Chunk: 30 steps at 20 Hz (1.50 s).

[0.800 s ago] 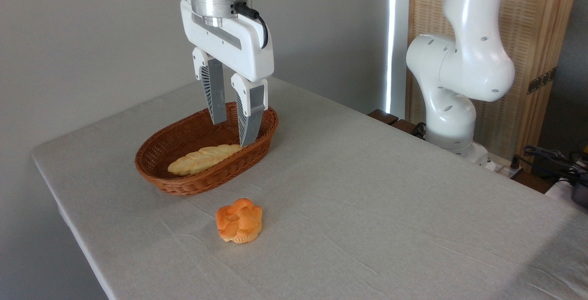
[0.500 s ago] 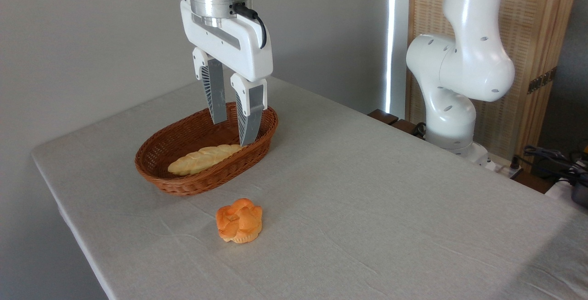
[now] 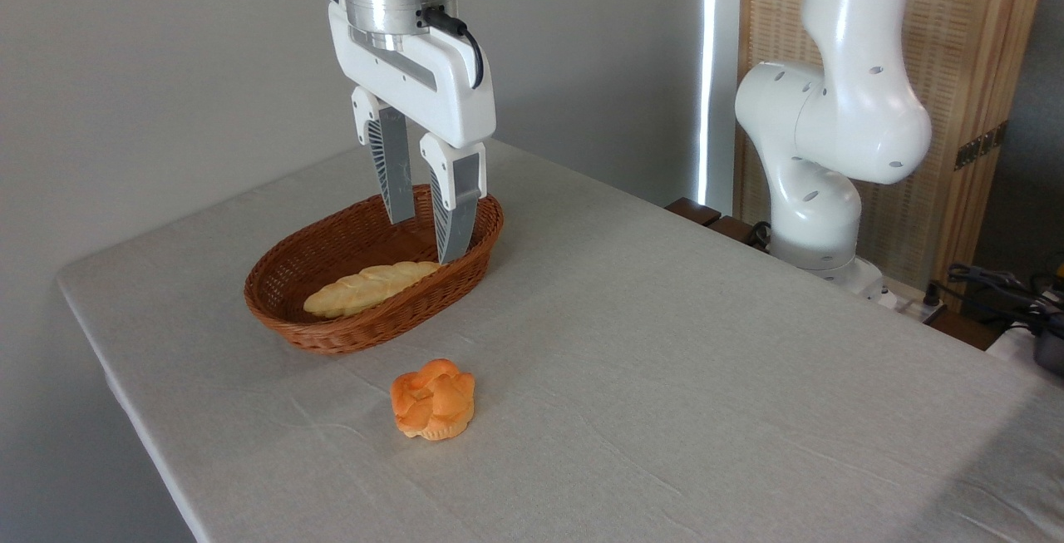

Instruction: Put bread into the basket

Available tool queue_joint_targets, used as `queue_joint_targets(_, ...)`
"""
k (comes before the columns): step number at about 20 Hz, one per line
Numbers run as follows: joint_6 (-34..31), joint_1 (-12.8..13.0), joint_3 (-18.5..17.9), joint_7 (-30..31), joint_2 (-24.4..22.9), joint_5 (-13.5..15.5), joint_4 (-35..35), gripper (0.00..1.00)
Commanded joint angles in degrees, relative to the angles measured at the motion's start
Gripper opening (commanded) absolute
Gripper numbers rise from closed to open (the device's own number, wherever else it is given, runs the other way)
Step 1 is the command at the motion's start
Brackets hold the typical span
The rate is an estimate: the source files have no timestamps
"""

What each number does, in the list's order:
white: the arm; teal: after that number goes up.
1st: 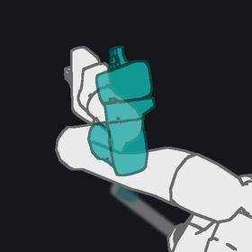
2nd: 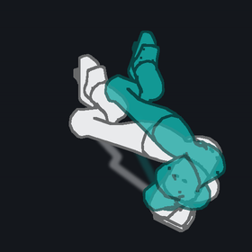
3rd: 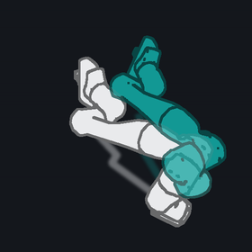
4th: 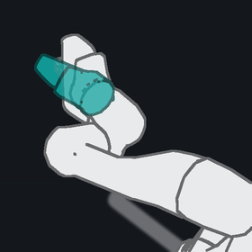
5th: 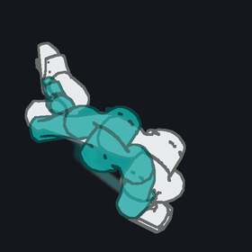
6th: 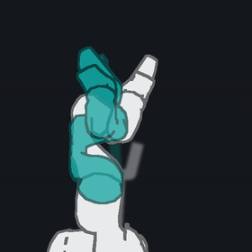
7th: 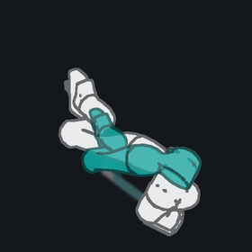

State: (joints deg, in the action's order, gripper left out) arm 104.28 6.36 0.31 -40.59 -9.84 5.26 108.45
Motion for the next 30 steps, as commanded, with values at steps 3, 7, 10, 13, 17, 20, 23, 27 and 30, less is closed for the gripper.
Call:
queue_joint_targets(3, -1.2, 0.4, -0.8, 0.1, 0.4, -0.7, -1.0, 1.0)
queue_joint_targets(7, -1.3, 0.3, -0.8, -0.2, 0.2, -0.8, -1.0, 1.0)
queue_joint_targets(10, 0.2, 0.2, -0.8, -0.5, 0.4, -0.9, -0.3, 1.0)
queue_joint_targets(13, 2.9, -1.0, -0.9, -0.6, 0.6, -0.9, 3.5, 1.0)
queue_joint_targets(17, 9.8, -2.8, -0.9, -4.1, 1.8, -0.9, 6.5, 1.0)
queue_joint_targets(20, 13.7, -3.0, -1.0, -7.8, 2.1, -0.9, 10.3, 1.0)
queue_joint_targets(23, 16.2, -3.0, -0.9, -8.2, 5.3, -0.9, 10.6, 1.0)
queue_joint_targets(27, 19.9, -2.6, -0.8, -8.1, 10.0, -0.7, 10.6, 1.0)
queue_joint_targets(30, 22.0, -2.3, -0.8, -8.2, 11.7, -0.7, 10.6, 1.0)
